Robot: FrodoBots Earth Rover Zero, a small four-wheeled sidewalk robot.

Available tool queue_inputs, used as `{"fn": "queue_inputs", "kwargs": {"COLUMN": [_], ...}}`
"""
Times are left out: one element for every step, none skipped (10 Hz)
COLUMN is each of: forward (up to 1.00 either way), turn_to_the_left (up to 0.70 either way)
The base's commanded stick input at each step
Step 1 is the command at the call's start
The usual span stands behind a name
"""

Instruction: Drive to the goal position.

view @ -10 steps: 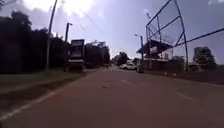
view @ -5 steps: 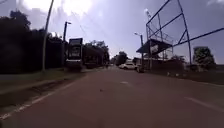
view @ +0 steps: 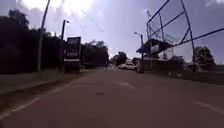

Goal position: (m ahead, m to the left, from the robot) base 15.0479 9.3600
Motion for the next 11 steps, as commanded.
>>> {"fn": "queue_inputs", "kwargs": {"forward": [0.7, 0.7, 0.7, 0.7, 0.7, 0.7, 0.7, 0.7, 0.7, 0.7, 0.7], "turn_to_the_left": [0.0, 0.0, 0.0, 0.0, 0.0, 0.23, 0.35, 0.18, 0.0, 0.0, 0.0]}}
